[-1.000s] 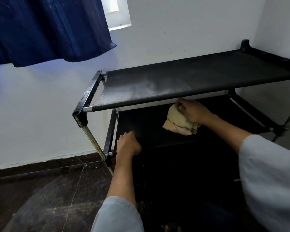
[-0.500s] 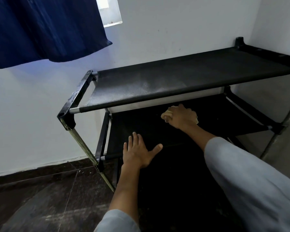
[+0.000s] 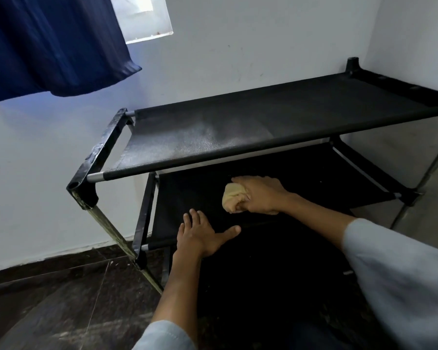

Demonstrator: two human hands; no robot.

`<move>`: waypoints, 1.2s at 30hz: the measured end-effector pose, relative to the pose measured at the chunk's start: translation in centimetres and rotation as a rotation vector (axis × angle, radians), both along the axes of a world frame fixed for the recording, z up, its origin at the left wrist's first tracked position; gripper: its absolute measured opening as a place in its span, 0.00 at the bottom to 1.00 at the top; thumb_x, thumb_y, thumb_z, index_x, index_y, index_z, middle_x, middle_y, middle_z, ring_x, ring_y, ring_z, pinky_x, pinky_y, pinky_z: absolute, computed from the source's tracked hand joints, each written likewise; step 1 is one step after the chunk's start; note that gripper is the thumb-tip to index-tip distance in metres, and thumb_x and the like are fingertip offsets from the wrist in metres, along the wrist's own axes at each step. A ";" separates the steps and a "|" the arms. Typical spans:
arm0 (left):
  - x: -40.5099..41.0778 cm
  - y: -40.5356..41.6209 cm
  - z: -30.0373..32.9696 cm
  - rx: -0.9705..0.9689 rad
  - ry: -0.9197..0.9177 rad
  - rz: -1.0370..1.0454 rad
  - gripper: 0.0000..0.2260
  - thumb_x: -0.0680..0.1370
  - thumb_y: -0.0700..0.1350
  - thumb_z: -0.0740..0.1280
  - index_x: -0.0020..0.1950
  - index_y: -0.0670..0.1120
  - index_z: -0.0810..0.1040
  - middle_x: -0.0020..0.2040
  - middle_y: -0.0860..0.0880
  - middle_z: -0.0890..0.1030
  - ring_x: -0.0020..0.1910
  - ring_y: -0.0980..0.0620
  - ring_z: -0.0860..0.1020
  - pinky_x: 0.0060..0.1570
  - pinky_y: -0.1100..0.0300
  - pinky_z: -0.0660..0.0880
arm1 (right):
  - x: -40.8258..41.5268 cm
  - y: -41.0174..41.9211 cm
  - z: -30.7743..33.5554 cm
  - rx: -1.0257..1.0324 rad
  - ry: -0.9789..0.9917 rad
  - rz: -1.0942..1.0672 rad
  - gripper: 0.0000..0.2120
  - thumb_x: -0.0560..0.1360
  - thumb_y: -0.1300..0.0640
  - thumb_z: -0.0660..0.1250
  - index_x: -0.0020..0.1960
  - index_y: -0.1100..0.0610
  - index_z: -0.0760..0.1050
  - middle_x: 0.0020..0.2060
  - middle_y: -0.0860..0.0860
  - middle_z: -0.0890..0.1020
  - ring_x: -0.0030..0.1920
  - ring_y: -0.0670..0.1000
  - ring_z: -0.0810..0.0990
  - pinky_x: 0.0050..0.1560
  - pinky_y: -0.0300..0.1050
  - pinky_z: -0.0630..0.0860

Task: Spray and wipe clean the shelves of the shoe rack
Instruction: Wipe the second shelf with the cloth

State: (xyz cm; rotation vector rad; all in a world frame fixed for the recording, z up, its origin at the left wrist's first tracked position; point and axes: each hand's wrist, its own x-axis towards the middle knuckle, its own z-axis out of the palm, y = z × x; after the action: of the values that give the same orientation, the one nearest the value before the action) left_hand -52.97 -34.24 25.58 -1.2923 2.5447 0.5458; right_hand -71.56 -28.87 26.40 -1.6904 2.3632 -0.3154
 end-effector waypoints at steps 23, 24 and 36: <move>-0.9 -0.3 -0.3 0.003 -0.050 0.055 0.48 0.71 0.72 0.56 0.77 0.44 0.40 0.78 0.44 0.39 0.76 0.46 0.37 0.71 0.44 0.35 | 4.1 3.2 1.4 -0.096 0.078 0.017 0.22 0.70 0.45 0.70 0.63 0.45 0.73 0.54 0.47 0.79 0.54 0.53 0.78 0.46 0.46 0.65; -1.0 -0.1 -0.4 -0.026 -0.030 0.057 0.47 0.71 0.72 0.55 0.77 0.45 0.41 0.78 0.44 0.40 0.76 0.47 0.38 0.70 0.43 0.34 | 4.5 2.6 1.0 -0.110 0.076 -0.004 0.24 0.70 0.45 0.71 0.64 0.45 0.72 0.56 0.47 0.77 0.55 0.54 0.77 0.46 0.46 0.65; -1.1 0.6 -0.5 -0.084 -0.007 0.056 0.55 0.63 0.79 0.50 0.77 0.43 0.39 0.78 0.46 0.39 0.76 0.49 0.39 0.72 0.47 0.36 | 0.0 -3.4 1.7 -0.149 -0.065 -0.423 0.13 0.73 0.48 0.67 0.56 0.50 0.78 0.55 0.54 0.78 0.55 0.58 0.76 0.55 0.48 0.71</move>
State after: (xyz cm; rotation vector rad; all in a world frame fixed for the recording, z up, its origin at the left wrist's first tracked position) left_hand -54.06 -33.66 25.11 -1.3945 2.5576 0.4485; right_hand -71.52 -32.24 28.13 -1.1943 2.6894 -0.6183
